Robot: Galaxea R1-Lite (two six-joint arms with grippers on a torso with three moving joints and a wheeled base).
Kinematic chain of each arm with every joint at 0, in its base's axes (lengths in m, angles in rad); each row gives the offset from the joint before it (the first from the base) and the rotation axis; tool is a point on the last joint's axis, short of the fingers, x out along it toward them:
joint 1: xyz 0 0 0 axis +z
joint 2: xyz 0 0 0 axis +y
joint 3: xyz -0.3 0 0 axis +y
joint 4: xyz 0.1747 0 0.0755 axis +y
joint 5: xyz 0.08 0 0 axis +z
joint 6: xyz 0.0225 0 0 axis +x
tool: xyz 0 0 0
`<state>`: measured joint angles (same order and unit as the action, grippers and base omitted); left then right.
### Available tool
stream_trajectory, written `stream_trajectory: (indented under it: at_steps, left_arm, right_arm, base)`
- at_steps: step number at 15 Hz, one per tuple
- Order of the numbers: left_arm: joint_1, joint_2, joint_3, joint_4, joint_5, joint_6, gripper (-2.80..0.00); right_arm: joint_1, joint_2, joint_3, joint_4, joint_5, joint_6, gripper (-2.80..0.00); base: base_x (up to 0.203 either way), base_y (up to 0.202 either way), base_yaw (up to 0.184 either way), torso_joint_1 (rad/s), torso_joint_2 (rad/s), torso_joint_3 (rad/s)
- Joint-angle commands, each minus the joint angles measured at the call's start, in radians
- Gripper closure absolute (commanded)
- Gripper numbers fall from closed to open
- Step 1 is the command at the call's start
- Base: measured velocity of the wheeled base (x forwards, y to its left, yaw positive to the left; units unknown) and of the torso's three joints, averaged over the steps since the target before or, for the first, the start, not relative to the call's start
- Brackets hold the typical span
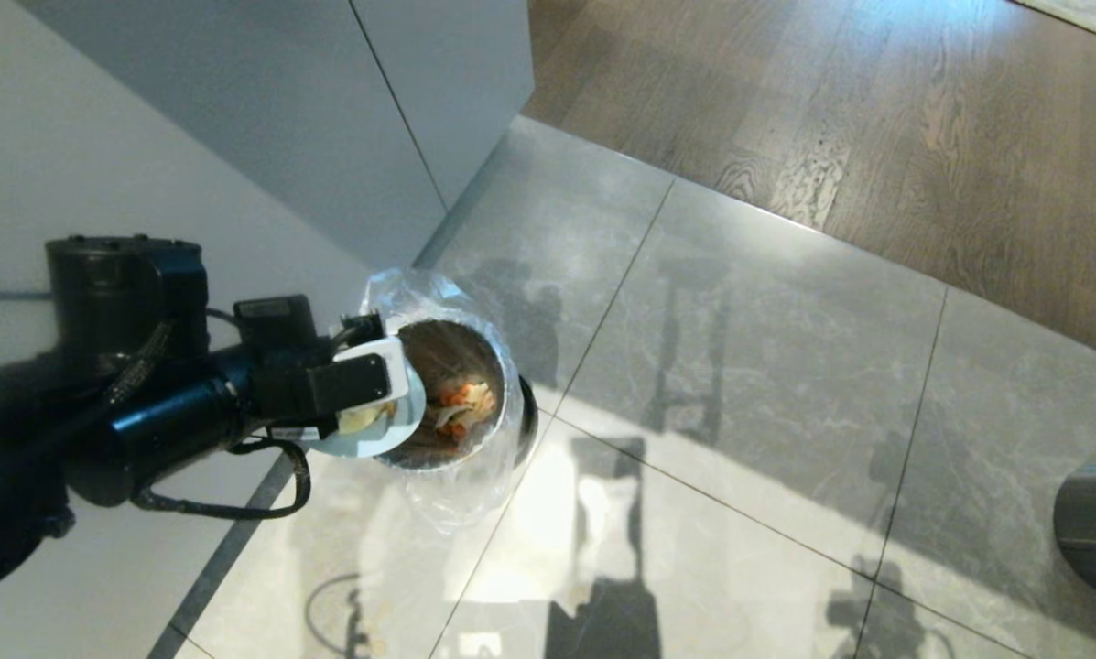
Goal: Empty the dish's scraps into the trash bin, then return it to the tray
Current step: Pour the leftover food from the bowl into the trash can
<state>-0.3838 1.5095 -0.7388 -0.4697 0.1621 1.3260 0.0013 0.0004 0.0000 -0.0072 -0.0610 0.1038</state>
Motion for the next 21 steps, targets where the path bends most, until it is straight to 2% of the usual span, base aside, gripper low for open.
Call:
stream_trajectory:
  at_steps: [1,4,7,11,12,16,19,21]
  left_arm:
    - [0.002,0.041,-0.031,-0.088,0.002,0.087,0.00]
    - [-0.004,0.082,-0.037,-0.173,0.002,0.175,0.00]
    - [-0.013,0.095,0.011,-0.275,0.002,0.249,0.00]
    - [-0.068,0.138,0.048,-0.516,0.002,0.500,0.00]
    - [-0.077,0.154,0.071,-0.559,0.002,0.521,0.00]
    - [-0.079,0.212,0.165,-0.664,0.002,0.538,0.00]
    - [-0.079,0.243,0.197,-0.774,0.002,0.642,0.00]
    - [-0.078,0.271,0.242,-0.879,0.002,0.666,0.00]
  right_arm:
    - [0.000,0.000,0.000,0.000,0.000,0.000,0.00]
    - [0.000,0.000,0.000,0.000,0.000,0.000,0.00]
    - [0.000,0.000,0.000,0.000,0.000,0.000,0.00]
    - [0.000,0.000,0.000,0.000,0.000,0.000,0.00]
    - [0.000,0.000,-0.001,0.000,0.000,0.000,0.00]
    - [0.000,0.000,-0.001,0.000,0.000,0.000,0.00]
    - [0.000,0.000,0.000,0.000,0.000,0.000,0.00]
    - [0.000,0.000,0.000,0.000,0.000,0.000,0.00]
  base:
    - [0.000,0.000,0.000,0.000,0.00,0.000]
    - [0.000,0.000,0.000,0.000,0.00,0.000]
    - [0.000,0.000,0.000,0.000,0.00,0.000]
    - [0.000,0.000,0.000,0.000,0.00,0.000]
    - [0.000,0.000,0.000,0.000,0.00,0.000]
    - [0.000,0.000,0.000,0.000,0.00,0.000]
    - [0.000,0.000,0.000,0.000,0.00,0.000]
    - [0.000,0.000,0.000,0.000,0.00,0.000]
